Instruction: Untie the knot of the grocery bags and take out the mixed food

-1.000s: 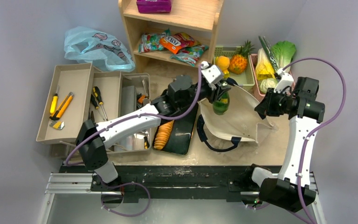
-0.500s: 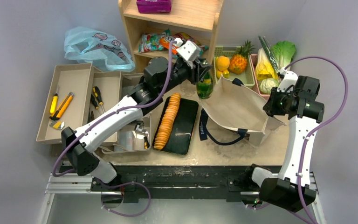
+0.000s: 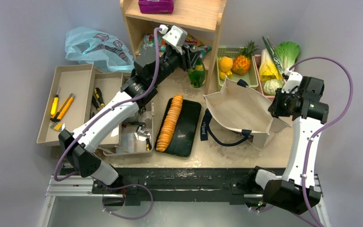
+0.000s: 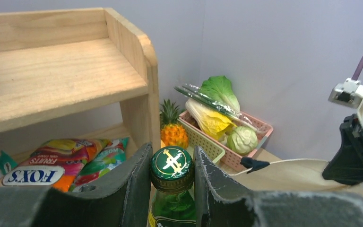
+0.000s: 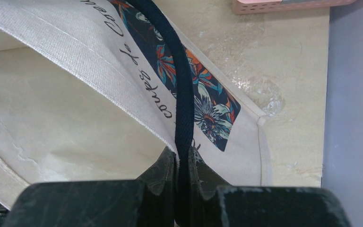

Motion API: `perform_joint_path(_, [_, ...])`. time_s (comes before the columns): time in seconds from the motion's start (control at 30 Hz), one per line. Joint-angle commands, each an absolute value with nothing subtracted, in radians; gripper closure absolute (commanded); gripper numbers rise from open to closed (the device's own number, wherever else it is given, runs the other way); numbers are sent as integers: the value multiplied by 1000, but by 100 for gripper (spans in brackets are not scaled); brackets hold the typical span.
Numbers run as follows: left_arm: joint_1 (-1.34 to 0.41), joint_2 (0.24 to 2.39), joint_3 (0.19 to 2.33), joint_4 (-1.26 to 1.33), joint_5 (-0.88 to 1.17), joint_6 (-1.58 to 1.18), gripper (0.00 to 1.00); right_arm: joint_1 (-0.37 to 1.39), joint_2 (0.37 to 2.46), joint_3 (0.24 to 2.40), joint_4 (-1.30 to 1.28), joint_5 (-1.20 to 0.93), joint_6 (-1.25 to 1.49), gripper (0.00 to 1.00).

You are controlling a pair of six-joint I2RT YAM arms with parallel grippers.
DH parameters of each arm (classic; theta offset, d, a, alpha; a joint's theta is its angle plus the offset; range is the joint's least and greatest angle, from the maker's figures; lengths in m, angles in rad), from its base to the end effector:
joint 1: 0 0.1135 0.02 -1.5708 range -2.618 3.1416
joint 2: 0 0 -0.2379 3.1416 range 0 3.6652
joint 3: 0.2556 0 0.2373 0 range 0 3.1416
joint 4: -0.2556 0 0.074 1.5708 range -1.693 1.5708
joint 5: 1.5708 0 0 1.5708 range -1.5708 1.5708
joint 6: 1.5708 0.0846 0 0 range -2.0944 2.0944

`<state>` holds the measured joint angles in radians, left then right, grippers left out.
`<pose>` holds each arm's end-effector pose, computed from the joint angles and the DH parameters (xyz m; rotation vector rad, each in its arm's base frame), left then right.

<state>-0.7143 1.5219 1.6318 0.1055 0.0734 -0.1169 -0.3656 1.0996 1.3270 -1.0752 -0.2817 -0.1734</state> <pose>0.2866 -0.2567 0.4698 0.4711 1.3137 -0.7462 0.2184 -0.0584 0.3193 0.1011 2.3745 0.0854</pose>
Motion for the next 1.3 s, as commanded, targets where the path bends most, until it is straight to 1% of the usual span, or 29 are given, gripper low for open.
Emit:
perform_joint_path(0.0, [-694, 1507, 1580, 393, 75, -76, 100, -365, 1095, 1356, -1080, -257, -163, 100])
perform_joint_path(0.3, [-655, 1627, 1486, 588, 91, -37, 100, -365, 1088, 1366, -1090, -246, -164, 100])
perform_joint_path(0.6, [-622, 1769, 1464, 668, 108, -11, 100, -366, 1095, 1414, -1101, -203, -171, 100])
perform_joint_path(1.0, [-609, 1848, 1392, 757, 110, -5, 100, -365, 1093, 1424, -1114, -183, -178, 100])
perform_joint_path(1.27, [-595, 1921, 1394, 808, 128, 60, 100, -365, 1094, 1431, -1138, -198, -185, 100])
